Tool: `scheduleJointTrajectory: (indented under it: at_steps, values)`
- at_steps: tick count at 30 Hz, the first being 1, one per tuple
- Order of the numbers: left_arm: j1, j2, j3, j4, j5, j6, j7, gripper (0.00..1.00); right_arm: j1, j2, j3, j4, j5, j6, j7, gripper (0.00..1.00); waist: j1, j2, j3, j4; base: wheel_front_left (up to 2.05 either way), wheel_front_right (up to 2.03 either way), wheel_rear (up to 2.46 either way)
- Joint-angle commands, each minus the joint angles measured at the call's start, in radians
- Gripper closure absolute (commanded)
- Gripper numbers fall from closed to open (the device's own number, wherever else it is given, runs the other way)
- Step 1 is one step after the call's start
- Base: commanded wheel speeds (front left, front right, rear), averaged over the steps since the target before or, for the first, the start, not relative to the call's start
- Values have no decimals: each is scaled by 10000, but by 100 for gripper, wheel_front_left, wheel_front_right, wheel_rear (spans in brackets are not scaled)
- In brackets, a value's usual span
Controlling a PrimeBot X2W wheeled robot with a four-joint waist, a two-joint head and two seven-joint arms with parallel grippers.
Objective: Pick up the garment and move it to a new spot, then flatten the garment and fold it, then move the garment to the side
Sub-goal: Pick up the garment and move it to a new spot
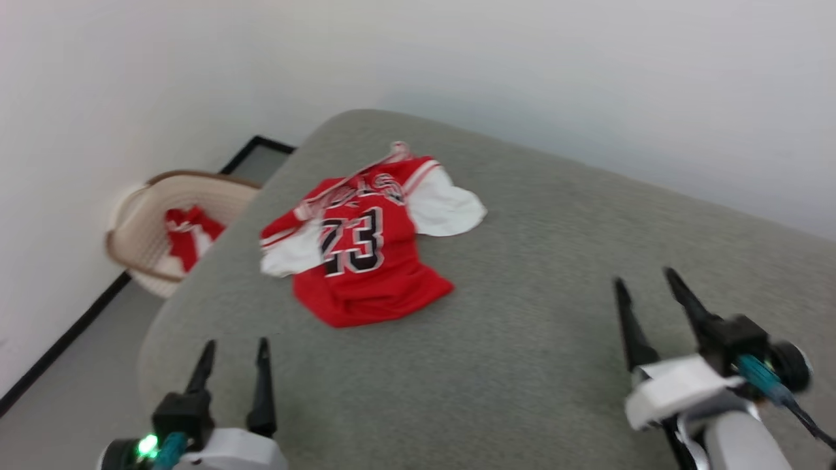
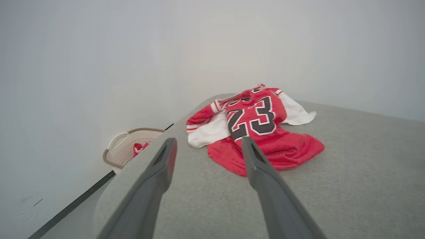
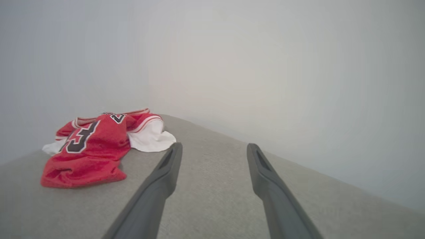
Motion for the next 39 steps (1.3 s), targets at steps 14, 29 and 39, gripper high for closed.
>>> scheduleJointTrajectory:
  at_steps: [14,29,39]
  values:
    - [1034,-355,656,-1372,-318,402,-4,0,-1183,-46,1310,739,529,-14,-49,0,-1,0,466,827,0,0,0]
    - [-2821,581,-399,662,162,-951,-4,0,-506,-196,324,-104,142,-14,-48,0,-1,0,1748,-1607,0,0,0]
    - [-6834,2070,-849,4856,-2031,-1113,1924,0,-1232,-201,377,-423,352,-14,-46,0,-1,0,3263,-3601,0,0,0]
